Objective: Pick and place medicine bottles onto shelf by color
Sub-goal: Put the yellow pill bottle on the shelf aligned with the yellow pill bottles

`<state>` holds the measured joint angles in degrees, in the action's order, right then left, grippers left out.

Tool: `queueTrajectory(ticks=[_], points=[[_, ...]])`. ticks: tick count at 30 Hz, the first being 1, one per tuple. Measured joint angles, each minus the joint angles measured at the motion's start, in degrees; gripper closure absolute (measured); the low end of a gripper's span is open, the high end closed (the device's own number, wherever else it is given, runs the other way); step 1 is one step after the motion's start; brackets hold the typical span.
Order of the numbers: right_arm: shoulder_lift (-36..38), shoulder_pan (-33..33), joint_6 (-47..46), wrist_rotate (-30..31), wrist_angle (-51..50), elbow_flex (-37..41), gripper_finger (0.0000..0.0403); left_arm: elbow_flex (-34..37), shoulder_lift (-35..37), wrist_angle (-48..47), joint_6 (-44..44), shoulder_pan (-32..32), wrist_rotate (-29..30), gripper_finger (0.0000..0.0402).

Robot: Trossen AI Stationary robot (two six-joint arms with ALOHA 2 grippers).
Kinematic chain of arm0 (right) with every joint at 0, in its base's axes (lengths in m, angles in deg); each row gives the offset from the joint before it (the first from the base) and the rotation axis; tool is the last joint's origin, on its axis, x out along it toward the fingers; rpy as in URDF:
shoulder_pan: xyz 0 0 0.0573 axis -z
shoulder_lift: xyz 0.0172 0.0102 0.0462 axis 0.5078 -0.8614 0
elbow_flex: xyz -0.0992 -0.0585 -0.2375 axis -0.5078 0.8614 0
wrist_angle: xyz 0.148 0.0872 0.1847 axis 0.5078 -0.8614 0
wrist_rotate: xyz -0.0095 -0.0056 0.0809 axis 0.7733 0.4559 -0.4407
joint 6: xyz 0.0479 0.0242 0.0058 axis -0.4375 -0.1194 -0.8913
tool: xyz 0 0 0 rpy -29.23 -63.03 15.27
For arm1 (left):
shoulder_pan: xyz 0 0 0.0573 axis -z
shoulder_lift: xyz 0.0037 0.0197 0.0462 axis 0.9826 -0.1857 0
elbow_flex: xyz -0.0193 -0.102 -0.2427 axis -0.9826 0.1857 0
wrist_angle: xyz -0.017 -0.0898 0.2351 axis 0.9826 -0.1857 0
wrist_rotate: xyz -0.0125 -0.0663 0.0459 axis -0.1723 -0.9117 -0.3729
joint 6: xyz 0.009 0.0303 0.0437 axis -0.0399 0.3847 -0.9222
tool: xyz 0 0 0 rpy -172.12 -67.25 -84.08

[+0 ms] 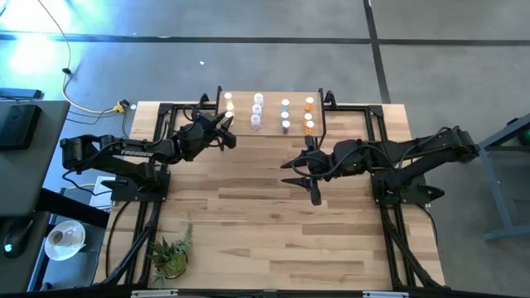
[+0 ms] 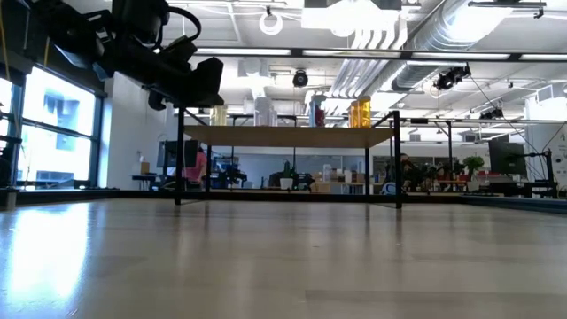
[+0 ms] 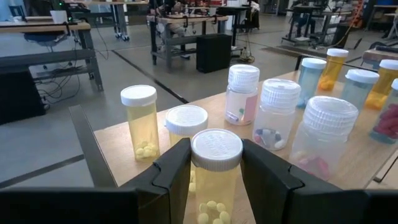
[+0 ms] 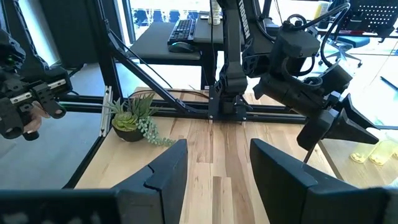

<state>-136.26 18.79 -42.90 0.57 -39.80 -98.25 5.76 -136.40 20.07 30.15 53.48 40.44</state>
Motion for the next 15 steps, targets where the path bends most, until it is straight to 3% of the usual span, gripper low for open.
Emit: queueTrajectory(ticks=[15], points=[[0.0,0.0,0.0,0.0,0.0,0.0,0.0237,0.0,0.0,-0.2,-2.0,0.0,0.8,0.0277]])
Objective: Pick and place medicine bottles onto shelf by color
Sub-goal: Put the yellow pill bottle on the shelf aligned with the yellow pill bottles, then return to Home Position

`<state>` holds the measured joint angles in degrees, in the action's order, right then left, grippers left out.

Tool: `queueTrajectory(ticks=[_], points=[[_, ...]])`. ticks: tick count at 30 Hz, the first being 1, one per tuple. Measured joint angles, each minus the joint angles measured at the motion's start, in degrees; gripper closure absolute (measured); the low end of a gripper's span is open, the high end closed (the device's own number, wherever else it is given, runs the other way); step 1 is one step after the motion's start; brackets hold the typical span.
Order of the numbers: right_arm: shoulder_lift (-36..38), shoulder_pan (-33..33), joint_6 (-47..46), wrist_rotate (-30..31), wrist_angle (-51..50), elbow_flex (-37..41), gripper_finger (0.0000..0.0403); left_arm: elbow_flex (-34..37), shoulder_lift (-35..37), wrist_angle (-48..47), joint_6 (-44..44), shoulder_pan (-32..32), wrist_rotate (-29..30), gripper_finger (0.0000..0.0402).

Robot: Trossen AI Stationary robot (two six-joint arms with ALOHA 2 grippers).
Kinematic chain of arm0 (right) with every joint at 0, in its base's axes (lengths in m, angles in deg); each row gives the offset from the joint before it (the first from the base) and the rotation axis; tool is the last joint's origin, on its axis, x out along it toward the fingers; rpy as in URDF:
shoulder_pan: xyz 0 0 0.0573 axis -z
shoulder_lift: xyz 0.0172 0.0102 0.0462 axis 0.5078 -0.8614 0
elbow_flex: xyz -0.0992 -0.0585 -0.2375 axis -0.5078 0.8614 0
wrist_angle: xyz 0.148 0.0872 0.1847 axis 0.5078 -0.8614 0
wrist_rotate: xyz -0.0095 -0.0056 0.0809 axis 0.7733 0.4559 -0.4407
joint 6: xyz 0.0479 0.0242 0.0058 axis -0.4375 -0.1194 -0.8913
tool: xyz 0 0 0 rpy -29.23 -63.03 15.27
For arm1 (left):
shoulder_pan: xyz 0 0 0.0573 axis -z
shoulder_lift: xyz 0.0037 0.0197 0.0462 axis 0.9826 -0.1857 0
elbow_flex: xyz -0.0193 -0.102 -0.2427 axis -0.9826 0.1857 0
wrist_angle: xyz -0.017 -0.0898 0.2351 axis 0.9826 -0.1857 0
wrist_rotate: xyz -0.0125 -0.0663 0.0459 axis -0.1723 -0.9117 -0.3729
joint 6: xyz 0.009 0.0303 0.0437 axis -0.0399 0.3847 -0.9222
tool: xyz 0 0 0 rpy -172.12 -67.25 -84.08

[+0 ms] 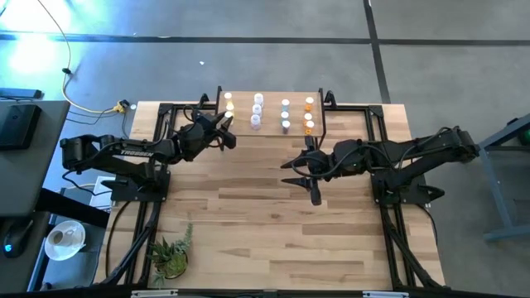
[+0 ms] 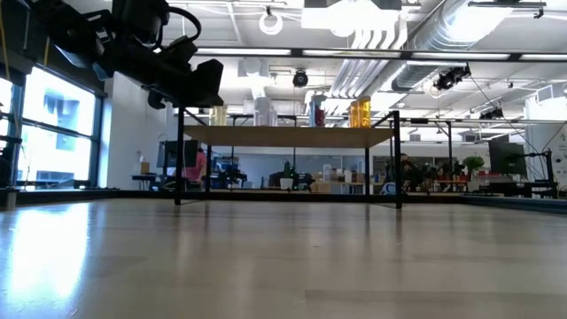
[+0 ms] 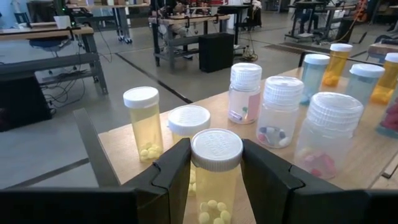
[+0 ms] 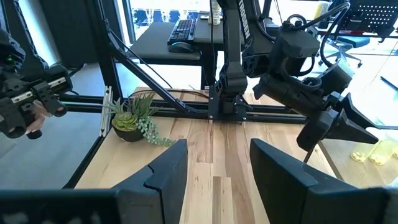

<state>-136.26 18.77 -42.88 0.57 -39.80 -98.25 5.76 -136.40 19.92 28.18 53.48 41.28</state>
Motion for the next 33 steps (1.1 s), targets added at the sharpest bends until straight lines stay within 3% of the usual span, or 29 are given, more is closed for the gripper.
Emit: queueTrajectory(ticks=[16,33], points=[[0.0,0.0,0.0,0.0,0.0,0.0,0.0237,0.0,0.0,0.0,0.9,0.0,-1.8,0.0276],[0.0,0.0,0.0,0.0,-0.5,0.0,0.0237,0.1,0.0,-0.4,3.9,0.0,-1.3,0.0207]])
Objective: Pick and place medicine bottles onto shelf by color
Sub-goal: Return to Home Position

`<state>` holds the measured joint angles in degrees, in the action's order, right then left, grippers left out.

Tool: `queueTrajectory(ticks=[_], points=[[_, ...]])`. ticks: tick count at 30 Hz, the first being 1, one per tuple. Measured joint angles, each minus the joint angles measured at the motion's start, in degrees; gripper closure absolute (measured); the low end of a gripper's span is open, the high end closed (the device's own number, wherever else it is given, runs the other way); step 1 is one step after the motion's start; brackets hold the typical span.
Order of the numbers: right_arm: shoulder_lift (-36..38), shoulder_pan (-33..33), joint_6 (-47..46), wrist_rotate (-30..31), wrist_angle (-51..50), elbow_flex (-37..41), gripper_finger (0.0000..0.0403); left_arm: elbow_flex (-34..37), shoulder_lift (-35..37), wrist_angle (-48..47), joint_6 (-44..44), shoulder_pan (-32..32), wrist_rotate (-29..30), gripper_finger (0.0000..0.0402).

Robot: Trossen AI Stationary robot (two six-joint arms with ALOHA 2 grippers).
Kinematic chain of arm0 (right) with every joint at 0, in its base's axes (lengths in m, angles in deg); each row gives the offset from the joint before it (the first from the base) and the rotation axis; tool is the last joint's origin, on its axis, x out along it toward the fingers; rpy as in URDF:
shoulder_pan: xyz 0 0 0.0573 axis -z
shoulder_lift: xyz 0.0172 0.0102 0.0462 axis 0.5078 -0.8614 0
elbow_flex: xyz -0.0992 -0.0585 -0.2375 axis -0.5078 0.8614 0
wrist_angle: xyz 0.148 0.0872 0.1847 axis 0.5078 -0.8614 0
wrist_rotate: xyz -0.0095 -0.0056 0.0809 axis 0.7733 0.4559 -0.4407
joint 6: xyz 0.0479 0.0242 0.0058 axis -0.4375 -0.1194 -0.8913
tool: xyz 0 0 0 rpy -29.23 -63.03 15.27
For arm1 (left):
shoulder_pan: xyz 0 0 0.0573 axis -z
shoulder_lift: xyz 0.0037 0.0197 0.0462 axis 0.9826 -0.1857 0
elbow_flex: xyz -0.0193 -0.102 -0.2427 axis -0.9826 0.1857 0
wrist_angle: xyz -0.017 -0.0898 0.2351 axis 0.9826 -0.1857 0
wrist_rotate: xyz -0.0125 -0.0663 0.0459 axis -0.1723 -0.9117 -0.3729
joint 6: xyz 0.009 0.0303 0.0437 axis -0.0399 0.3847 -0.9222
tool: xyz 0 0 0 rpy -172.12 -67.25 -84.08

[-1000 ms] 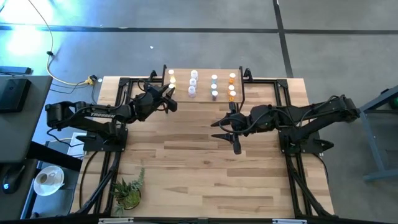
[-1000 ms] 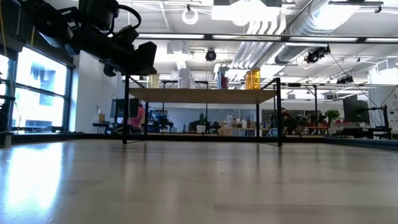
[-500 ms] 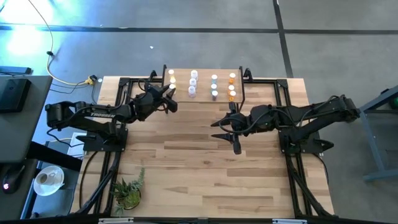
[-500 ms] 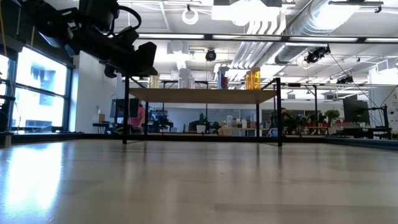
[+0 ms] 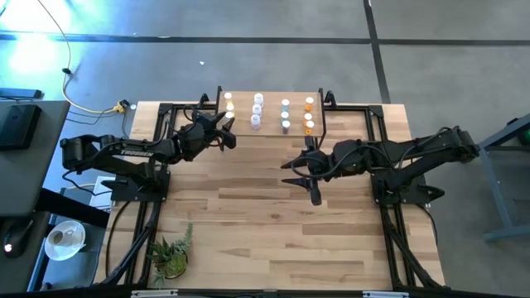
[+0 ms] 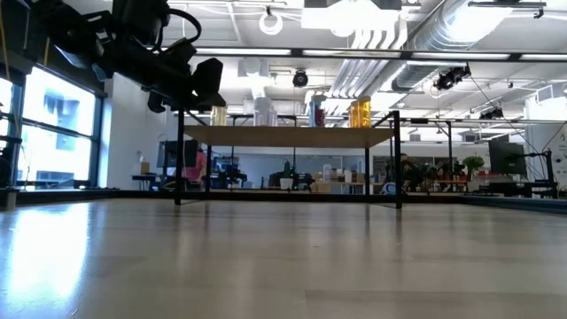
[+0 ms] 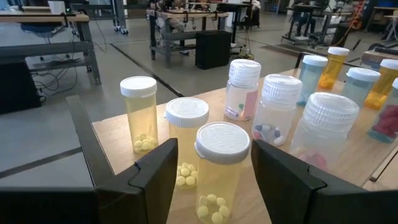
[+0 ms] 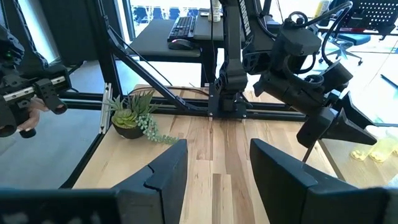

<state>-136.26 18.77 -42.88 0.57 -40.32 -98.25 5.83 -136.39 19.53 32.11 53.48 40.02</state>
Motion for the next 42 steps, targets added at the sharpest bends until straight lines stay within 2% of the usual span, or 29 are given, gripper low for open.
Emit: queueTrajectory(ticks=[11,18,27,35,42], points=[[0.0,0.0,0.0,0.0,-0.7,0.0,0.0237,0.0,0.2,0.6,-1.2,0.0,0.0,0.0206],[0.0,0.0,0.0,0.0,-0.7,0.0,0.0237,0.0,3.3,0.6,-1.5,0.0,0.0,0.0206],[0.4,0.0,0.0,0.0,-0.8,0.0,0.0237,0.0,10.6,-1.0,-1.5,0.9,0.0,0.0206],[5.6,-0.2,0.7,0.0,-4.1,0.0,0.0237,0.0,19.5,-3.5,-1.5,5.4,-0.1,0.0206],[11.4,-3.1,0.0,0.1,-12.8,0.8,0.0237,0.0,29.6,-14.0,-1.5,11.4,-7.6,0.0206]])
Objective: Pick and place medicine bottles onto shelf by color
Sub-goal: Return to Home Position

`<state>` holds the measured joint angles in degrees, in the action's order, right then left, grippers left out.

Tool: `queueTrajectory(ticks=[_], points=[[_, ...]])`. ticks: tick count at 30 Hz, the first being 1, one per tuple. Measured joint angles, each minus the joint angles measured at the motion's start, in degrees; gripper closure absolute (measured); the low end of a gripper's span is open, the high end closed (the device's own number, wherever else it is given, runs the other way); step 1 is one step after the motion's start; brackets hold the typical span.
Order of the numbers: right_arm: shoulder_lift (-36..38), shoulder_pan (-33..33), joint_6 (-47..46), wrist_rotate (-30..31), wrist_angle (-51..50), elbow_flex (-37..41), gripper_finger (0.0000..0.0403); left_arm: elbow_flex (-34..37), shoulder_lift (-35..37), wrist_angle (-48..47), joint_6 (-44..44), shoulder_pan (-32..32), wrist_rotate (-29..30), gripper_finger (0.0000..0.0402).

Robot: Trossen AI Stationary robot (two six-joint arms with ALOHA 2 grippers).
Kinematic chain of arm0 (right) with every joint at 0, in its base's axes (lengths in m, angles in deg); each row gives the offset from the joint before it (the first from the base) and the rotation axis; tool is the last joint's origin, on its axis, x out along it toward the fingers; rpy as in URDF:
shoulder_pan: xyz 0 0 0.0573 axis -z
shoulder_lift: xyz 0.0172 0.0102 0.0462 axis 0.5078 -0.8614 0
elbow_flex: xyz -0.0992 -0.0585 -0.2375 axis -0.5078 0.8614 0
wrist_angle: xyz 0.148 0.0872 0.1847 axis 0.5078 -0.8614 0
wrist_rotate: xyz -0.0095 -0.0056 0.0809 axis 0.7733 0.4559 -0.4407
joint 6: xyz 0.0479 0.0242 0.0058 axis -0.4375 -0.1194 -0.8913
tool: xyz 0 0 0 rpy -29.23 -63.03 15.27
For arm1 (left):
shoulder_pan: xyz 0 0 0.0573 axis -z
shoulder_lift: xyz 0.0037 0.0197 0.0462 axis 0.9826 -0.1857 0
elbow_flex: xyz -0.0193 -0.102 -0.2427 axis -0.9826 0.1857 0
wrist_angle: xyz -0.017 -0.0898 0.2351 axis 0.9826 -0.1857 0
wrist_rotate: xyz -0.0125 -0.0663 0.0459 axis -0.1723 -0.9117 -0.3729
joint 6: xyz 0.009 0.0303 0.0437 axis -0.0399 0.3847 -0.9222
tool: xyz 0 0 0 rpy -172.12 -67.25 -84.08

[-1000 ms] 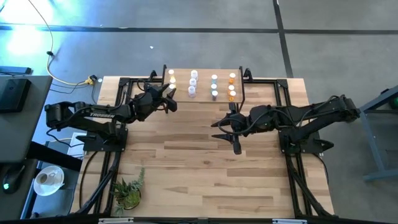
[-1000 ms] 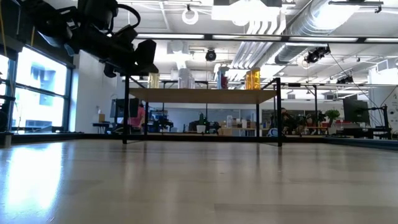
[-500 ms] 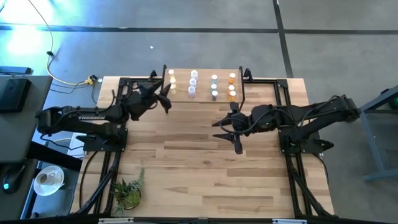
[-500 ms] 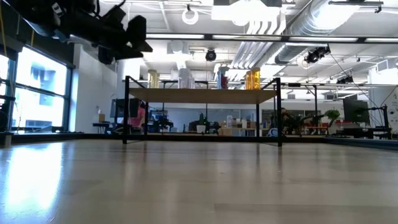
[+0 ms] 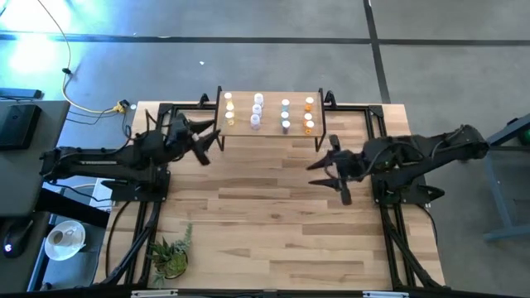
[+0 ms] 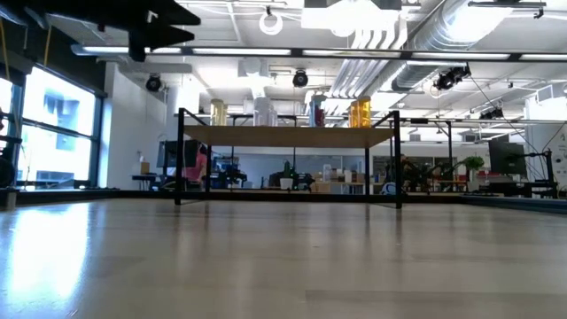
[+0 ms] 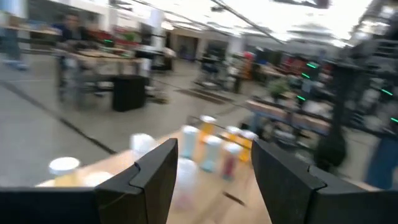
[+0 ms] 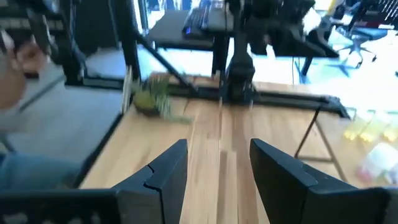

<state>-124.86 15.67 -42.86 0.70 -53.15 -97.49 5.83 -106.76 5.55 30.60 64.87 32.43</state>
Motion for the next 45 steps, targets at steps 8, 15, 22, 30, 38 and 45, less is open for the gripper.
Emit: queueTrajectory(ticks=[8,15,22,30,38,45], points=[[4.7,-6.1,-1.2,9.1,2.5,14.4,0.0237,0.0,10.7,-17.9,2.0,7.1,-5.2,0.0206],[10.9,-7.5,-2.6,12.1,13.5,29.5,0.0237,3.2,17.2,-21.7,5.5,15.6,-9.6,0.0206],[20.2,-7.4,-2.8,12.3,20.4,39.4,0.0237,12.8,21.1,-15.0,6.1,23.0,-4.9,0.0206],[30.5,-7.4,-2.6,12.3,25.2,47.4,0.0237,20.4,23.3,-8.2,6.0,26.3,-2.5,0.0206],[36.6,-7.3,-0.4,12.3,30.9,56.0,0.0237,22.9,23.3,-8.0,6.2,26.3,-2.7,0.0206],[42.8,-7.3,0.9,14.6,32.6,60.5,0.0237,24.2,23.3,-8.3,5.6,26.2,-0.9,0.0206]])
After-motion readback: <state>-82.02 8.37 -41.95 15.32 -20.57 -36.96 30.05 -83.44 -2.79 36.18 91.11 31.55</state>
